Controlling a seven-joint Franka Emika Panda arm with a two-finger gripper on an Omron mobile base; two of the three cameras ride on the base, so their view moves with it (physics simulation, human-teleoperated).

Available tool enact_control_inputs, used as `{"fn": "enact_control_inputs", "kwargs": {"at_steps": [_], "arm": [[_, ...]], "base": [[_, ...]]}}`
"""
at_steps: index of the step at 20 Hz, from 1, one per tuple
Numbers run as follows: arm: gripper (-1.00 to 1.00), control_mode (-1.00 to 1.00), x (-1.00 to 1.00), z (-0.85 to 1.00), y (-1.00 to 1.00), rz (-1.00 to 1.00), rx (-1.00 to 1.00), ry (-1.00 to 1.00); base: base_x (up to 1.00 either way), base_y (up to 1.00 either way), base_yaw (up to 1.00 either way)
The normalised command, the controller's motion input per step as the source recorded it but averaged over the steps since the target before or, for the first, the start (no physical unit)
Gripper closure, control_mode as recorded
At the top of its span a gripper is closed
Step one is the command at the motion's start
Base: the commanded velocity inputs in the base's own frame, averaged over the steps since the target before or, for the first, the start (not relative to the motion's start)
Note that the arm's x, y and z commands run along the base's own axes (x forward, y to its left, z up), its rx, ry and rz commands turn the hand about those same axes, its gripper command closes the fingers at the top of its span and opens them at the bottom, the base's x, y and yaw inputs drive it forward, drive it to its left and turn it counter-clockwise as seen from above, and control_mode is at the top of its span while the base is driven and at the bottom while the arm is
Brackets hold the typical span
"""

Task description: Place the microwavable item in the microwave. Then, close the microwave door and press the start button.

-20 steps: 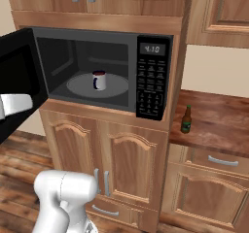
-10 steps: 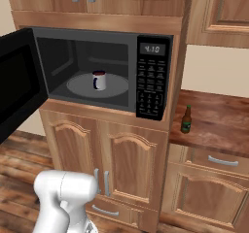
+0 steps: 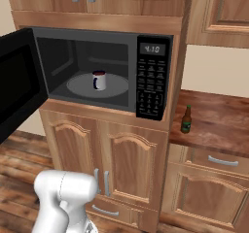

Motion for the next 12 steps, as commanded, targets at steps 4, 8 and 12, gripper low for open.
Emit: {"fn": "enact_control_inputs", "kwargs": {"at_steps": [4,8,12], "arm": [[-1.0,-1.0,0.0,-0.6,1.0,0.0,-0.39,-0.02],[-1.0,-1.0,0.23,-0.63,1.0,0.0,-0.36,0.03],[-1.0,-1.0,0.85,-0.7,0.96,0.0,-0.32,0.23]], "base": [[0.0,0.0,0.0],[0.0,0.0,0.0],[0.0,0.0,0.0]]}}
